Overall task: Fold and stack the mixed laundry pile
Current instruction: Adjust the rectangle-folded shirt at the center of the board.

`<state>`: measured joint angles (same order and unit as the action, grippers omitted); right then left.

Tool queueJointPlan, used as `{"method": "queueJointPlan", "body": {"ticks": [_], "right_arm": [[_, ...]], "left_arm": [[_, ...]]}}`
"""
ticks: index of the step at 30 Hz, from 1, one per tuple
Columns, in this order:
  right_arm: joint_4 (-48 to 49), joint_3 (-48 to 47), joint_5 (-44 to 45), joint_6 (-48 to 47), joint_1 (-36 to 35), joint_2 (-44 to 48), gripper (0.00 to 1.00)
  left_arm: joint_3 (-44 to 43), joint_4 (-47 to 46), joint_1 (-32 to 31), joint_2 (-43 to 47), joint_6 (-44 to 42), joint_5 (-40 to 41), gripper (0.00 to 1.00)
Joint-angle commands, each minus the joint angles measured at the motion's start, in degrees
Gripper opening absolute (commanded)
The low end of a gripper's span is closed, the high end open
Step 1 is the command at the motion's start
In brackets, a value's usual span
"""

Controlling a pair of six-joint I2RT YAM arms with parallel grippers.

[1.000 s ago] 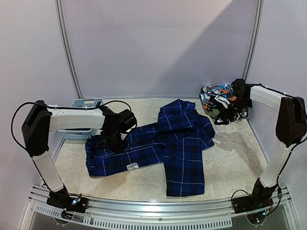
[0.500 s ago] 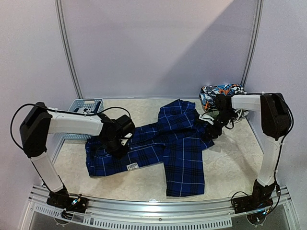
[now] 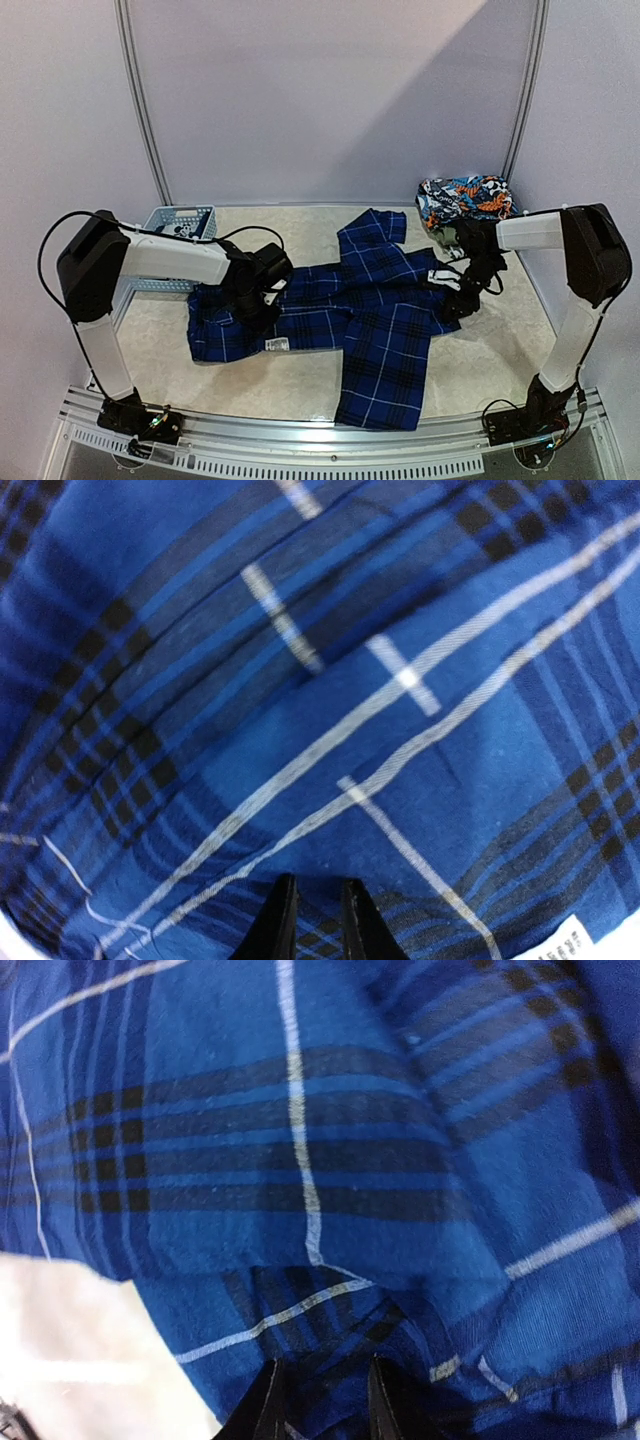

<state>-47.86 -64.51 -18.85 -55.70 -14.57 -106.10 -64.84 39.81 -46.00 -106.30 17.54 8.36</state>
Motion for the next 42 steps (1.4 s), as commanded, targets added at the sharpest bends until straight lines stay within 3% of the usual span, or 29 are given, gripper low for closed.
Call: {"method": "queueJointPlan", "body": {"ticks": [1, 5, 9, 13, 14, 15, 16, 19, 21, 23, 27, 33, 42], "right_arm": [[-8.4, 6.5, 4.9, -1.0, 0.1, 3.0, 0.28], [-10.3, 4.1, 3.5, 0.2, 1.9, 5.3, 0.29], [-15.9, -7.1, -2.3, 0.9, 7.2, 5.2, 0.35], [-15.0, -13.7, -8.8, 1.5, 9.2, 8.5, 0.6], [-11.6, -14.1, -10.2, 3.4, 9.4, 9.8, 0.86], [-6.6, -13.5, -11.8, 6.2, 9.6, 10.9, 0.97], [0.0, -12.2, -13.4, 9.3, 10.1, 13.1, 0.99], [18.6, -9.7, -14.7, 30.6, 11.4, 14.0, 0.99], [16.2, -15.2, -21.5, 40.1, 11.8, 9.6, 0.99], [7.7, -23.9, -27.1, 36.7, 11.5, 1.5, 0.96], [-6.2, -38.5, -27.5, 36.7, 11.2, -13.1, 0.71], [-8.1, -38.9, -25.1, 39.3, 11.0, -18.6, 0.67], [-13.3, -39.6, -25.1, 36.8, 10.3, -24.7, 0.67]], "left_arm": [[-0.3, -1.9, -1.6, -3.2, -1.4, -0.4, 0.18], [-0.6, -0.2, -1.8, -2.5, -3.3, 1.2, 0.18], [-2.3, 3.5, -1.8, 0.9, -6.6, 2.4, 0.19], [-5.0, 1.4, -2.1, 6.9, -8.9, -2.3, 0.24], [-6.5, -0.2, -2.2, 7.7, -8.9, -2.9, 0.27], [-8.2, -1.9, -2.2, 7.6, -8.6, -3.0, 0.31], [-10.2, -3.9, -2.2, 6.9, -8.1, -2.7, 0.34], [-16.6, -11.4, -2.3, 3.2, -3.4, 0.8, 0.42], [-19.8, -16.3, -2.3, -0.2, 2.2, 2.8, 0.48], [-22.7, -21.1, -2.0, -4.5, 7.2, 1.0, 0.54], [-31.9, -23.2, -1.4, -14.8, 14.4, -4.0, 0.54], [-33.0, -30.6, 0.5, -22.5, 24.3, -12.4, 0.55], [-31.1, -38.8, 2.3, -28.1, 31.8, -21.9, 0.56]]}}
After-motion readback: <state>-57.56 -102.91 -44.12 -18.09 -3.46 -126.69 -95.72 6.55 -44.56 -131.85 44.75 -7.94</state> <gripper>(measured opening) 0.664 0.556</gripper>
